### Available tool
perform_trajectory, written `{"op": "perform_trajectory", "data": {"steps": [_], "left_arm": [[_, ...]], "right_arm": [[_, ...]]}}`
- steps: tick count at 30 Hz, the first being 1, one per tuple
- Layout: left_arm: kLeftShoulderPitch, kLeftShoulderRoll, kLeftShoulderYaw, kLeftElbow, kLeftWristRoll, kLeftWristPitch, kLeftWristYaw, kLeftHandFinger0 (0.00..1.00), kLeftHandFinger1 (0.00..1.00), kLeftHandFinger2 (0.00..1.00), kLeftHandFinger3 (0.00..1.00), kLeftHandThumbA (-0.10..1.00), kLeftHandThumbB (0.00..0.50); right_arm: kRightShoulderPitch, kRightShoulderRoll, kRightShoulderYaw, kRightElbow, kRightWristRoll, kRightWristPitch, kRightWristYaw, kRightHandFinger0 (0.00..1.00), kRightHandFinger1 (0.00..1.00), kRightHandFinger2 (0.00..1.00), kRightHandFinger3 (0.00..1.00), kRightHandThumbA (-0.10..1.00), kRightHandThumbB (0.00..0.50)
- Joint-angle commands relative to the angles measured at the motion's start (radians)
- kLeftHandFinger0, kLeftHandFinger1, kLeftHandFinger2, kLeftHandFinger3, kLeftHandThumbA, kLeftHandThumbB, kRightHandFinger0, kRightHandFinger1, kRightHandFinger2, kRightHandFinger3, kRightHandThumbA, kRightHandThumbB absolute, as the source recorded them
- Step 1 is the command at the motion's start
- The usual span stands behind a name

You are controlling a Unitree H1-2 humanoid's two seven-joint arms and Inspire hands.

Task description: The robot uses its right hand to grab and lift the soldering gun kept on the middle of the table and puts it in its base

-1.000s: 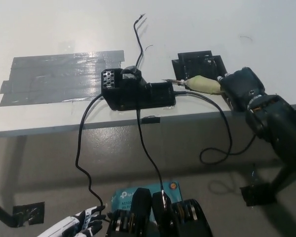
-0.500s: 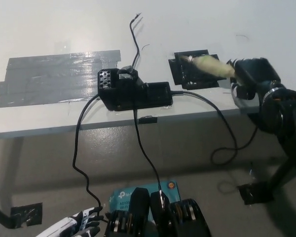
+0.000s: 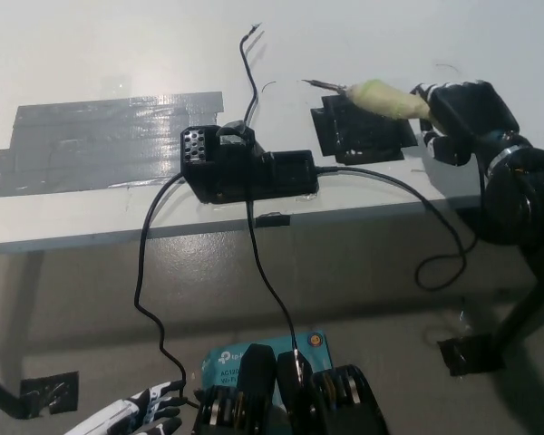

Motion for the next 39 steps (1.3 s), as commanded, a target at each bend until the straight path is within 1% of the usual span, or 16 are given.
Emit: {"op": "perform_trajectory", "data": {"steps": [1,2,5,10,14,15,18,22,28,29,32,33,34,35,36,39], "left_arm": [[0.005,0.026,0.005,-0.008,-0.001,-0.043,-0.022,1.0,1.0,1.0,1.0,0.67,0.132],[0.006,0.027,0.005,-0.013,0.001,-0.037,-0.02,1.0,1.0,1.0,1.0,0.67,0.136],[0.003,0.027,0.008,-0.016,-0.004,-0.028,-0.023,1.0,1.0,1.0,1.0,0.67,0.146],[0.003,0.025,0.009,-0.014,-0.007,-0.029,-0.024,1.0,1.0,1.0,1.0,0.65,0.116],[0.003,0.027,0.007,-0.01,-0.003,-0.045,-0.028,1.0,1.0,1.0,1.0,0.64,0.086],[0.002,0.025,0.008,-0.009,-0.005,-0.032,-0.026,1.0,1.0,1.0,1.0,0.64,0.111],[0.002,0.025,0.008,-0.008,-0.009,-0.035,-0.029,1.0,1.0,1.0,1.0,0.67,0.125],[0.002,0.026,0.007,-0.012,-0.004,-0.033,-0.027,1.0,1.0,1.0,1.0,0.67,0.134],[0.002,0.028,0.007,-0.007,-0.004,-0.034,-0.028,1.0,1.0,1.0,1.0,0.67,0.144],[0.017,0.027,0.004,-0.014,-0.006,-0.028,-0.029,1.0,1.0,1.0,1.0,0.67,0.15],[0.017,0.031,0.001,-0.018,-0.002,-0.024,-0.029,1.0,1.0,1.0,1.0,0.68,0.137],[0.017,0.028,0.005,-0.012,-0.01,-0.026,-0.031,1.0,1.0,1.0,1.0,0.65,0.117],[0.018,0.025,0.003,-0.008,-0.01,-0.022,-0.03,1.0,1.0,1.0,1.0,0.64,0.121],[0.018,0.025,0.003,-0.008,-0.01,-0.022,-0.03,1.0,1.0,1.0,1.0,0.64,0.121],[0.016,0.03,0.001,-0.001,-0.009,-0.049,-0.039,1.0,1.0,1.0,1.0,0.65,0.092],[0.016,0.032,0.006,-0.018,-0.009,-0.021,-0.032,1.0,1.0,1.0,1.0,0.65,0.102]], "right_arm": [[-0.07,-0.061,0.058,-0.073,-0.092,-0.131,-0.045,0.0,0.14,0.53,0.44,-0.09,0.0],[-0.077,-0.071,0.081,-0.078,-0.118,-0.151,-0.061,0.0,0.07,0.43,0.37,-0.02,0.0],[-0.089,-0.089,0.097,-0.101,-0.124,-0.2,-0.085,0.0,0.0,0.26,0.17,-0.09,0.0],[-0.107,-0.116,0.099,-0.105,-0.141,-0.257,-0.098,0.0,0.0,0.21,0.18,-0.1,0.026],[-0.113,-0.123,0.085,-0.086,-0.142,-0.284,-0.112,0.0,0.0,0.18,0.03,-0.1,0.003],[-0.121,-0.122,0.084,-0.061,-0.154,-0.29,-0.146,0.0,0.0,0.17,0.0,-0.1,0.004],[-0.127,-0.12,0.083,-0.056,-0.177,-0.266,-0.128,0.0,0.0,0.29,0.05,-0.1,0.0],[-0.147,-0.094,0.024,-0.076,-0.152,-0.168,-0.054,0.0,0.0,0.33,0.18,-0.02,0.0],[-0.171,-0.085,-0.023,-0.045,-0.141,-0.195,-0.114,0.0,0.0,0.31,0.12,-0.1,0.005],[-0.155,-0.087,-0.025,-0.051,-0.142,-0.203,-0.125,0.0,0.0,0.31,0.14,-0.1,0.042],[-0.155,-0.081,-0.031,-0.065,-0.152,-0.187,-0.103,0.0,0.0,0.31,0.18,-0.1,0.036],[-0.153,-0.077,-0.035,-0.086,-0.154,-0.168,-0.08,0.0,0.0,0.31,0.22,-0.1,0.11],[-0.144,-0.079,-0.044,-0.105,-0.146,-0.168,-0.077,0.0,0.0,0.32,0.18,-0.1,0.139],[-0.144,-0.079,-0.045,-0.106,-0.147,-0.168,-0.076,0.0,0.0,0.32,0.17,-0.1,0.138],[-0.148,-0.077,-0.045,-0.1,-0.142,-0.183,-0.085,0.0,0.0,0.33,0.02,-0.1,0.073],[-0.146,-0.073,-0.051,-0.125,-0.121,-0.188,-0.054,0.0,0.01,0.36,0.03,-0.1,0.023]]}}
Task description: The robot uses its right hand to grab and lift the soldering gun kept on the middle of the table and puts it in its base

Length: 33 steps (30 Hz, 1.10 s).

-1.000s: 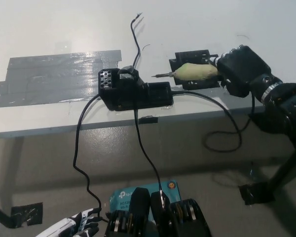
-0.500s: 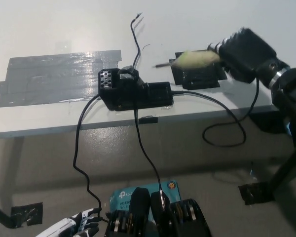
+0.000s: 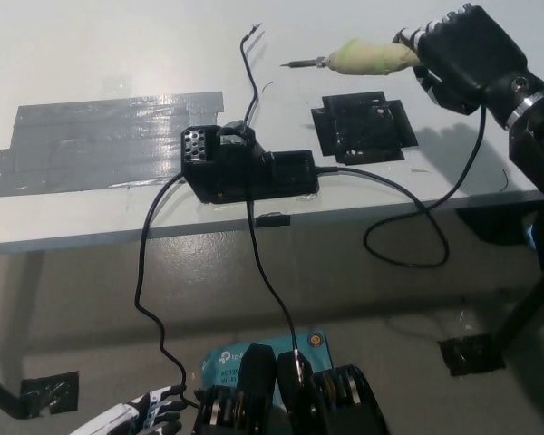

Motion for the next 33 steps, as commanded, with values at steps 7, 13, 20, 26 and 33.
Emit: {"op": "perform_trajectory", "data": {"steps": [7,13,20,26,33], "left_arm": [[0.01,0.034,0.014,-0.022,-0.015,-0.016,-0.023,1.0,1.0,1.0,1.0,0.65,0.105],[0.01,0.03,0.015,0.0,-0.021,-0.034,-0.029,1.0,1.0,1.0,1.0,0.66,0.122],[0.006,0.041,0.007,-0.012,0.005,-0.028,-0.025,1.0,1.0,1.0,1.0,0.69,0.122],[0.0,0.037,0.011,-0.016,-0.01,-0.03,-0.033,1.0,1.0,1.0,1.0,0.65,0.117],[-0.014,0.034,0.006,-0.026,-0.001,-0.012,-0.031,1.0,1.0,1.0,1.0,0.64,0.122]], "right_arm": [[-0.009,-0.001,-0.061,-0.164,0.084,0.021,0.105,0.0,0.0,0.34,0.2,-0.1,0.089],[0.017,0.008,-0.08,-0.232,0.133,0.031,0.195,0.0,0.0,0.13,0.08,-0.1,0.015],[0.023,-0.01,-0.054,-0.224,0.12,-0.033,0.207,0.0,0.0,0.24,0.12,-0.1,0.036],[0.035,-0.015,-0.05,-0.195,0.086,-0.078,0.144,0.0,0.0,0.29,0.0,-0.1,0.073],[0.024,-0.006,-0.04,-0.17,0.06,-0.075,0.155,0.0,0.0,0.37,0.16,-0.1,0.001]]}}
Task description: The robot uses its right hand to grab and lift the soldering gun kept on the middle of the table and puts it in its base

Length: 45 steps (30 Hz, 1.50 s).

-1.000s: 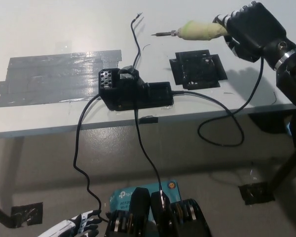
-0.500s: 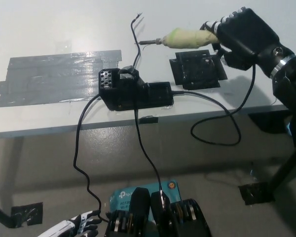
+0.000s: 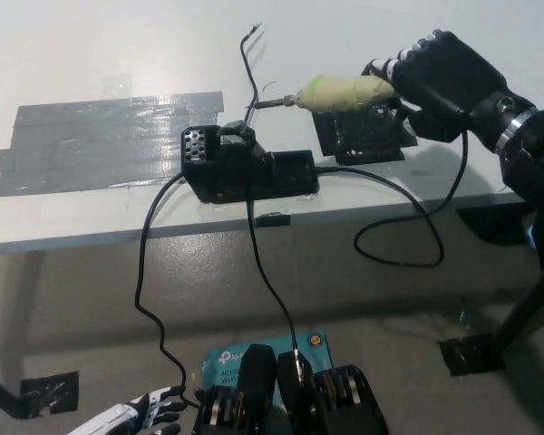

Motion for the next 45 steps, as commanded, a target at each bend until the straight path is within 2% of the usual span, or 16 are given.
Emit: {"op": "perform_trajectory", "data": {"steps": [1,4,5,6,9,13,16,18,23,27,29,32,35,37,39,45], "left_arm": [[-0.01,0.024,0.007,-0.028,-0.01,0.006,-0.015,1.0,1.0,1.0,1.0,0.63,0.129],[-0.014,0.019,0.01,-0.027,-0.017,0.005,-0.017,1.0,1.0,1.0,1.0,0.62,0.13],[-0.015,0.02,0.007,-0.027,-0.008,0.009,-0.013,1.0,1.0,1.0,1.0,0.62,0.134],[-0.016,0.019,0.006,-0.021,-0.011,0.008,-0.017,1.0,1.0,1.0,1.0,0.62,0.14],[-0.016,0.019,0.003,-0.021,-0.007,0.008,-0.018,1.0,1.0,1.0,1.0,0.64,0.143],[-0.018,0.019,0.0,-0.029,-0.007,0.012,-0.018,1.0,1.0,1.0,1.0,0.61,0.136],[-0.014,0.02,0.0,-0.03,-0.001,0.005,-0.015,1.0,1.0,1.0,1.0,0.62,0.139],[-0.018,0.022,-0.003,-0.03,0.006,0.012,-0.014,1.0,1.0,1.0,1.0,0.64,0.175],[-0.016,0.019,-0.004,-0.027,-0.006,0.006,-0.023,1.0,1.0,1.0,1.0,0.62,0.135],[-0.015,0.02,-0.005,-0.027,0.0,0.008,-0.019,1.0,1.0,1.0,1.0,0.61,0.133],[-0.008,0.016,-0.004,-0.035,-0.008,0.02,-0.019,1.0,1.0,1.0,1.0,0.6,0.126],[-0.008,0.017,-0.005,-0.041,-0.005,0.03,-0.016,1.0,1.0,1.0,1.0,0.6,0.122],[-0.001,0.018,-0.006,-0.048,-0.001,0.029,-0.014,1.0,1.0,1.0,1.0,0.61,0.12],[0.002,0.017,-0.008,-0.05,-0.006,0.033,-0.018,1.0,1.0,1.0,1.0,0.61,0.133],[0.008,0.019,-0.017,-0.041,0.008,0.021,-0.018,1.0,1.0,1.0,1.0,0.64,0.155],[0.017,0.019,-0.022,-0.045,0.0,0.031,-0.022,1.0,1.0,1.0,1.0,0.65,0.14]], "right_arm": [[-0.037,-0.013,0.0,-0.01,-0.028,-0.011,-0.015,0.0,0.0,0.36,0.23,-0.1,0.034],[-0.037,-0.008,-0.001,0.005,-0.021,-0.034,-0.04,0.0,0.0,0.3,0.2,-0.1,0.065],[-0.034,-0.002,0.004,0.002,-0.027,-0.033,-0.042,0.0,0.0,0.31,0.06,-0.1,0.101],[-0.034,-0.001,0.01,0.009,-0.04,-0.035,-0.049,0.0,0.0,0.33,0.06,-0.1,0.108],[-0.035,-0.002,0.03,0.024,-0.071,-0.041,-0.062,0.0,0.02,0.38,0.08,-0.1,0.098],[-0.034,0.012,0.042,0.046,-0.113,-0.025,-0.116,0.0,0.0,0.27,0.14,-0.1,0.072],[-0.039,0.022,0.043,0.052,-0.112,-0.026,-0.122,0.0,0.0,0.26,0.01,-0.1,0.068],[-0.043,0.028,0.043,0.072,-0.113,-0.034,-0.142,0.0,0.0,0.27,0.0,-0.1,0.076],[-0.044,0.039,0.05,0.109,-0.114,-0.046,-0.163,0.0,0.0,0.33,0.09,-0.1,0.057],[-0.054,0.047,0.055,0.135,-0.124,-0.032,-0.16,0.0,0.01,0.34,0.09,-0.1,0.025],[-0.045,0.048,0.05,0.118,-0.127,-0.022,-0.161,0.0,0.01,0.34,0.01,-0.1,0.038],[-0.057,0.054,0.047,0.134,-0.119,-0.022,-0.151,0.0,0.11,0.47,0.03,-0.1,0.0],[-0.052,0.054,0.051,0.134,-0.124,-0.029,-0.153,0.0,0.12,0.48,0.02,-0.1,0.059],[-0.041,0.055,0.055,0.13,-0.131,-0.03,-0.165,0.0,0.1,0.46,0.04,-0.1,0.058],[-0.031,0.059,0.064,0.123,-0.141,-0.015,-0.142,0.0,0.08,0.44,0.07,-0.1,0.001],[-0.035,0.063,0.095,0.15,-0.179,-0.03,-0.207,0.0,0.03,0.37,0.15,-0.1,0.0]]}}
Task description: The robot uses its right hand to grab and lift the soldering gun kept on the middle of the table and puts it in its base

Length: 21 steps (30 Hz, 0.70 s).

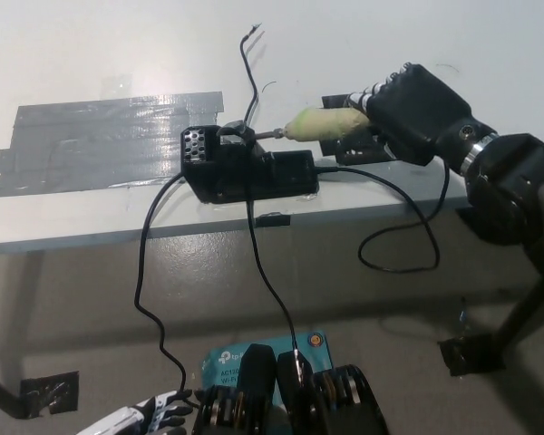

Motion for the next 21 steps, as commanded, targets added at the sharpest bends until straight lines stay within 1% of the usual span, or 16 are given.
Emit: {"op": "perform_trajectory", "data": {"steps": [1,2,3,4,6,7,9,11,13,14,15,16,17,18,19,21], "left_arm": [[0.015,0.014,0.003,-0.027,-0.022,0.007,-0.018,1.0,1.0,1.0,1.0,0.63,0.137],[0.016,0.016,0.001,-0.027,-0.018,0.006,-0.018,1.0,1.0,1.0,1.0,0.63,0.139],[0.016,0.017,0.0,-0.026,-0.015,0.001,-0.019,1.0,1.0,1.0,1.0,0.64,0.146],[0.018,0.019,-0.003,-0.025,-0.011,-0.006,-0.02,1.0,1.0,1.0,1.0,0.65,0.145],[0.022,0.017,-0.004,-0.035,-0.008,0.015,-0.014,1.0,1.0,1.0,1.0,0.66,0.174],[0.022,0.017,-0.004,-0.036,-0.008,0.017,-0.015,1.0,1.0,1.0,1.0,0.66,0.173],[0.025,0.015,-0.006,-0.04,-0.008,0.013,-0.015,1.0,1.0,1.0,1.0,0.66,0.17],[0.022,0.014,-0.007,-0.035,-0.014,0.011,-0.02,1.0,1.0,1.0,1.0,0.65,0.15],[0.02,0.013,-0.007,-0.041,-0.015,0.018,-0.02,1.0,1.0,1.0,1.0,0.64,0.142],[0.02,0.011,-0.005,-0.041,-0.018,0.017,-0.018,1.0,1.0,1.0,1.0,0.63,0.141],[0.021,0.011,-0.005,-0.042,-0.018,0.018,-0.018,1.0,1.0,1.0,1.0,0.63,0.147],[0.018,0.011,-0.005,-0.042,-0.018,0.019,-0.018,1.0,1.0,1.0,1.0,0.64,0.148],[0.015,0.012,-0.008,-0.045,-0.011,0.018,-0.016,1.0,1.0,1.0,1.0,0.65,0.146],[0.013,0.01,-0.007,-0.046,-0.012,0.016,-0.016,1.0,1.0,1.0,1.0,0.65,0.132],[0.011,0.01,-0.007,-0.046,-0.011,0.013,-0.015,1.0,1.0,1.0,1.0,0.65,0.13],[0.008,0.009,-0.007,-0.046,-0.012,0.021,-0.014,1.0,1.0,1.0,1.0,0.64,0.137]], "right_arm": [[-0.04,0.007,0.013,0.007,-0.042,-0.004,-0.08,0.0,0.01,0.35,0.14,-0.07,0.0],[-0.043,0.009,0.017,0.009,-0.043,-0.006,-0.08,0.0,0.01,0.34,0.14,-0.05,0.0],[-0.047,0.009,0.023,0.011,-0.048,-0.007,-0.083,0.0,0.0,0.32,0.08,-0.09,0.005],[-0.051,0.011,0.031,0.015,-0.056,-0.009,-0.086,0.0,0.0,0.31,0.06,-0.1,0.0],[-0.052,0.018,0.031,0.025,-0.048,-0.017,-0.107,0.0,0.0,0.28,0.0,-0.1,0.004],[-0.054,0.019,0.032,0.031,-0.051,-0.016,-0.111,0.0,0.0,0.28,0.0,-0.1,0.006],[-0.051,0.019,0.034,0.035,-0.054,-0.01,-0.114,0.0,0.0,0.29,0.03,-0.1,0.0],[-0.053,0.02,0.035,0.046,-0.053,-0.001,-0.103,0.0,0.0,0.29,0.03,-0.1,0.0],[-0.059,0.023,0.041,0.057,-0.056,0.006,-0.088,0.0,0.02,0.32,0.04,-0.1,0.001],[-0.064,0.023,0.047,0.056,-0.061,0.015,-0.062,0.0,0.03,0.35,0.08,-0.1,0.001],[-0.07,0.022,0.055,0.057,-0.069,0.019,-0.049,0.0,0.03,0.36,0.1,-0.1,0.008],[-0.075,0.021,0.058,0.059,-0.071,0.02,-0.046,0.0,0.04,0.37,0.1,-0.1,0.003],[-0.087,0.023,0.065,0.082,-0.076,-0.001,-0.096,0.0,0.04,0.36,0.07,-0.1,0.022],[-0.1,0.02,0.074,0.089,-0.077,-0.013,-0.094,0.0,0.03,0.35,0.08,-0.1,0.001],[-0.122,0.012,0.102,0.112,-0.109,-0.031,-0.122,0.0,0.03,0.36,0.09,-0.1,0.052],[-0.15,0.016,0.105,0.14,-0.092,-0.038,-0.114,0.0,0.02,0.37,0.1,-0.1,0.056]]}}
